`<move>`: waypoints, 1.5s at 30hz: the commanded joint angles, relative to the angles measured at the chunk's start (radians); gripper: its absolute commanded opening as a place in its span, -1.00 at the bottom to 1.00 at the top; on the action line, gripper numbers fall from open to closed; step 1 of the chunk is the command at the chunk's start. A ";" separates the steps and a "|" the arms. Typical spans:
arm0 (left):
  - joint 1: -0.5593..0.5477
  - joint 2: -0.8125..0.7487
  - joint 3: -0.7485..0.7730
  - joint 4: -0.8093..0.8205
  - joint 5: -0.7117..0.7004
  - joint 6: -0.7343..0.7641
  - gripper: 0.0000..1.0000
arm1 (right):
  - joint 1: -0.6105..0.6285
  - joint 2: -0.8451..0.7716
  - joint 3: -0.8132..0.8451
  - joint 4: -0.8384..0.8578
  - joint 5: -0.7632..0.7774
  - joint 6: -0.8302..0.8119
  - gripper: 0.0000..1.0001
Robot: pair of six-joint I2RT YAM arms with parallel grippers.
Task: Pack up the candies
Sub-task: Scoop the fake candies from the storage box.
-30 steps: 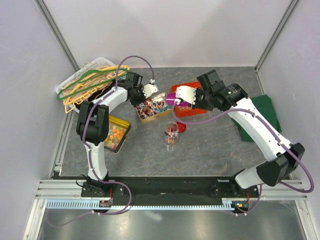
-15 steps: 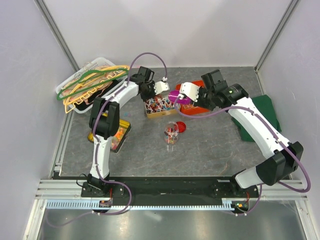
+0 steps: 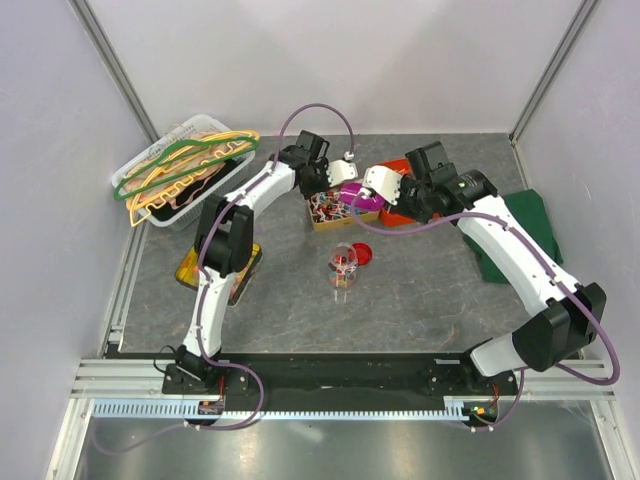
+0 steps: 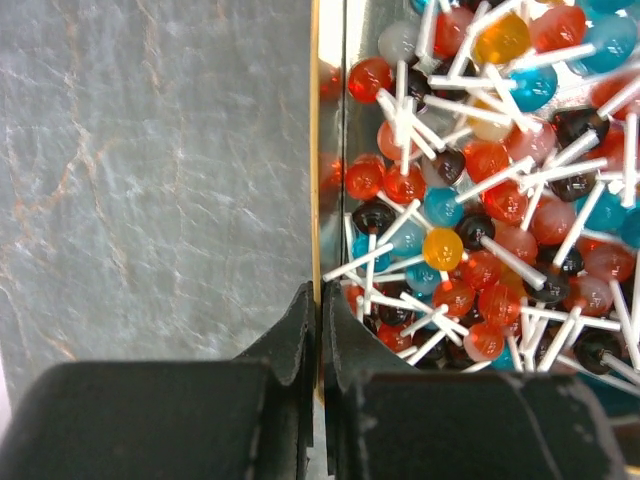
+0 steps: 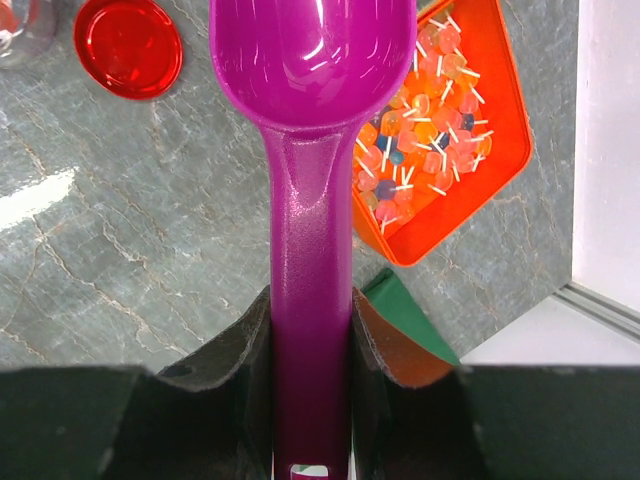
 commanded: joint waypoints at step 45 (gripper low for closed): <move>0.076 -0.268 -0.361 0.219 0.145 0.027 -0.96 | 0.141 0.399 0.301 -0.168 0.401 -0.460 -1.00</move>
